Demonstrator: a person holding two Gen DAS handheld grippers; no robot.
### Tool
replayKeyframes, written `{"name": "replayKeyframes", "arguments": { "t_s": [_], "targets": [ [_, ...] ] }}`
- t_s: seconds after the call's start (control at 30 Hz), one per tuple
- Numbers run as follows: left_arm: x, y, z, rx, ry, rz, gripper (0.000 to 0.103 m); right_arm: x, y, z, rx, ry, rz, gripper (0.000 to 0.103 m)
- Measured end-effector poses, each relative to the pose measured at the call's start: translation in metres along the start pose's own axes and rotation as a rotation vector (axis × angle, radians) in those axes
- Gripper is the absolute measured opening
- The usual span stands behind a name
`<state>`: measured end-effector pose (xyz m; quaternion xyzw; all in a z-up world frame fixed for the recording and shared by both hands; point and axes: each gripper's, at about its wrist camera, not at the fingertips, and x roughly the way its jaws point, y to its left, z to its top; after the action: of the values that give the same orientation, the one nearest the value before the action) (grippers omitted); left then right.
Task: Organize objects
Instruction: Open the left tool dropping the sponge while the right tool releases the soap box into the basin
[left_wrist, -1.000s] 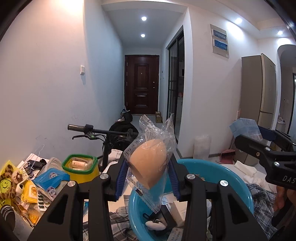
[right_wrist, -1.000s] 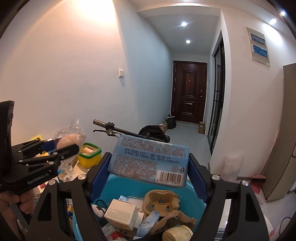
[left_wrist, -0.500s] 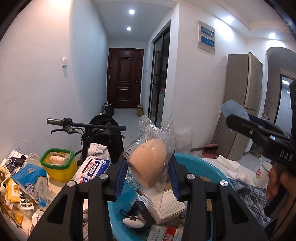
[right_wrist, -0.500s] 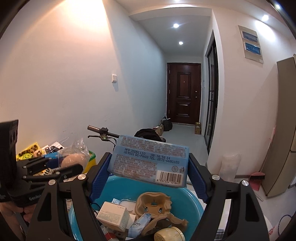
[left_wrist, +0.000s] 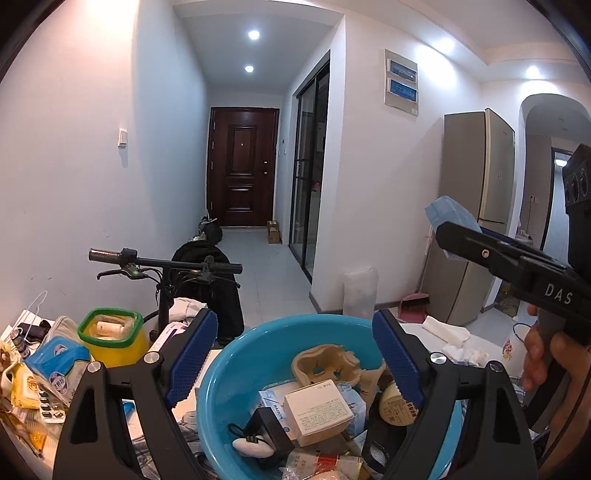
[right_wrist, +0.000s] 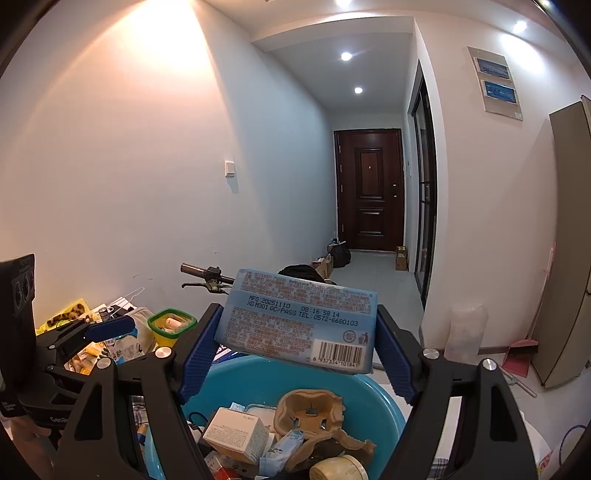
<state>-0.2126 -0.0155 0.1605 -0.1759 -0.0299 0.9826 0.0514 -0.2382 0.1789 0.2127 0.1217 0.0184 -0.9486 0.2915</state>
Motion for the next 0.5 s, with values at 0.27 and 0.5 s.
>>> {"name": "replayKeyframes", "arguments": {
  "t_s": [0.27, 0.5],
  "targets": [
    [-0.001, 0.006, 0.001, -0.014, 0.005, 0.014, 0.088, -0.005, 0.007, 0.002, -0.024, -0.003, 0.012, 0.078],
    [-0.001, 0.013, 0.002, -0.036, 0.01, 0.037, 0.089, -0.005, 0.01, 0.002, -0.037, 0.013, 0.02, 0.078]
  ]
}}
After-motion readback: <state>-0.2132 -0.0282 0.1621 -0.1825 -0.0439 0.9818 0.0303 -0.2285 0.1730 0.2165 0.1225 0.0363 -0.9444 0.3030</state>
